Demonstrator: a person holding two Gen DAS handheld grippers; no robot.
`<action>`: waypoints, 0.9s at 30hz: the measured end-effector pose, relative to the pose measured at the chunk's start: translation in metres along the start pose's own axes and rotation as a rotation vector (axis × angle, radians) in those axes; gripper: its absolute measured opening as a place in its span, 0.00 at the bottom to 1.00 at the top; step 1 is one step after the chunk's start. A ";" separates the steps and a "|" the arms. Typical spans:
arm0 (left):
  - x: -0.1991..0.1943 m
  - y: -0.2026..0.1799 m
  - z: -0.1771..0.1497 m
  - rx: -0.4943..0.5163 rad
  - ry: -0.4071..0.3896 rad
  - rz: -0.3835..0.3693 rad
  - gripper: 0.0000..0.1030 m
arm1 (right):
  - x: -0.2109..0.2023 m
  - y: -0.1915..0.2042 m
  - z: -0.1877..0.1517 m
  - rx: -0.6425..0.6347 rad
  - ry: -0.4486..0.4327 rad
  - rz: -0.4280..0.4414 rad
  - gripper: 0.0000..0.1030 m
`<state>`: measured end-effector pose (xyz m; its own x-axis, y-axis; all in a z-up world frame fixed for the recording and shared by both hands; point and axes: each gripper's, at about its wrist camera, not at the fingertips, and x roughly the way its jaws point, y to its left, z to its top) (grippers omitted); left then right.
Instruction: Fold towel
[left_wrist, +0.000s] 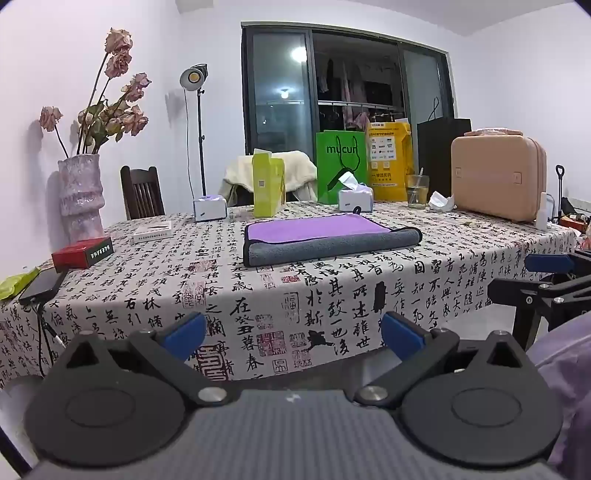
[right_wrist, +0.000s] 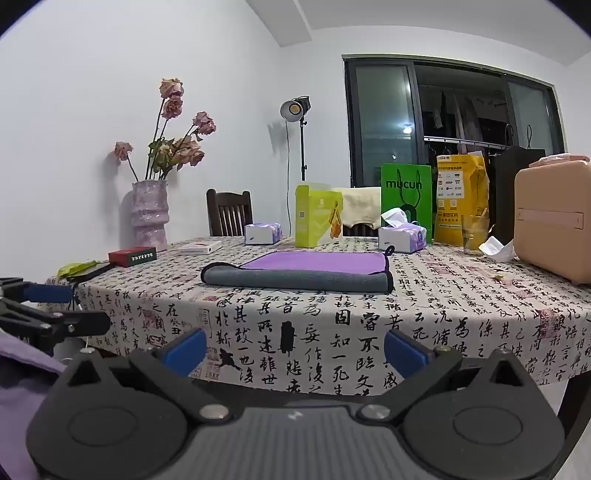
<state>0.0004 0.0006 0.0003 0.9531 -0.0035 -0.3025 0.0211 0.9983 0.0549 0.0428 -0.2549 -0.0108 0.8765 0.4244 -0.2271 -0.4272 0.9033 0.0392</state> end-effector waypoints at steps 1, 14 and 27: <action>0.000 -0.001 0.000 0.011 -0.006 0.003 1.00 | 0.000 0.000 0.000 -0.001 -0.005 0.001 1.00; -0.003 0.000 -0.004 0.007 0.001 0.003 1.00 | 0.004 0.001 0.001 0.008 0.009 0.005 1.00; 0.002 -0.001 -0.003 0.011 0.010 0.004 1.00 | 0.004 0.001 -0.001 0.008 0.005 0.006 1.00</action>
<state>0.0018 0.0002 -0.0028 0.9500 0.0012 -0.3122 0.0206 0.9976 0.0666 0.0454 -0.2527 -0.0126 0.8728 0.4298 -0.2314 -0.4309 0.9011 0.0484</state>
